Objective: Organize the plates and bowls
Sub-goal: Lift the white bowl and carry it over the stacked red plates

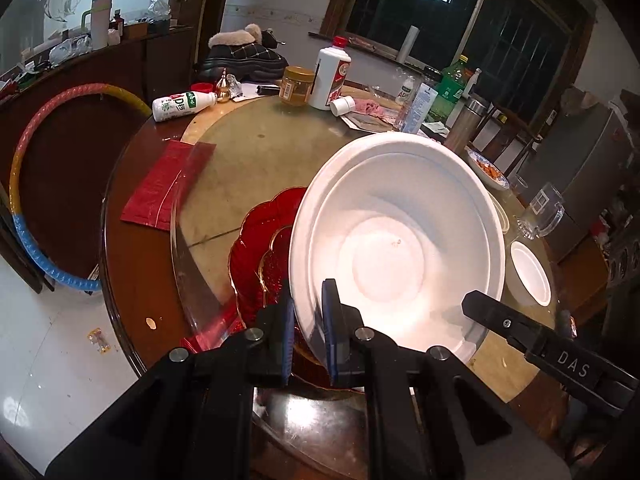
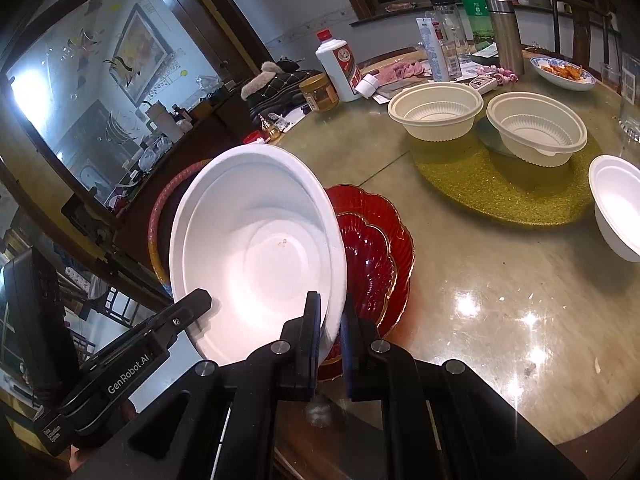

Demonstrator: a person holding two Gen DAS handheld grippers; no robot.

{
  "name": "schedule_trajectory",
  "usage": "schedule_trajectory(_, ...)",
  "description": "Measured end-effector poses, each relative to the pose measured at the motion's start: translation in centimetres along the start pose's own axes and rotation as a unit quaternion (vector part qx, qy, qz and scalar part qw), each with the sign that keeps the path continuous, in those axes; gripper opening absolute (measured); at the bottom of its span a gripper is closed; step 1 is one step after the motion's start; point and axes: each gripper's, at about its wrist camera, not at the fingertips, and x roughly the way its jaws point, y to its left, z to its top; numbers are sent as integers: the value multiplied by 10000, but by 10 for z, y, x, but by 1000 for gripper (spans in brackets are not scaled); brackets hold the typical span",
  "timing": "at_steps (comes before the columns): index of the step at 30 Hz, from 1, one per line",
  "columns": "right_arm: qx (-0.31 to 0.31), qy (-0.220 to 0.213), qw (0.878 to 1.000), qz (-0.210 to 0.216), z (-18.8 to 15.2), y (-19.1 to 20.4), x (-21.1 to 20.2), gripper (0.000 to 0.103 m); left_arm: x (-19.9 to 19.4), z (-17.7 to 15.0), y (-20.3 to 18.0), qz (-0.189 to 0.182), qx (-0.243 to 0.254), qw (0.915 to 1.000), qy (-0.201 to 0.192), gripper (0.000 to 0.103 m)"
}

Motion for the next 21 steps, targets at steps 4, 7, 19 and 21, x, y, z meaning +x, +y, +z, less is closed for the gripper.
schedule_trajectory(4, -16, -22, 10000, -15, -1, 1, -3, 9, -4, -1, -2, 1, 22, 10000, -38, 10)
schedule_trajectory(7, -5, -12, 10000, -14, -2, -1, -3, 9, -3, -2, -1, 11, 30, 10000, -25, 10)
schedule_trajectory(19, 51, 23, 10000, 38, -3, -7, -3, 9, 0, -2, -4, 2, 26, 10000, 54, 10)
schedule_trajectory(21, 54, 44, 10000, 48, -4, -7, -2, 9, 0, -3, -3, 6, 27, 10000, 67, 10)
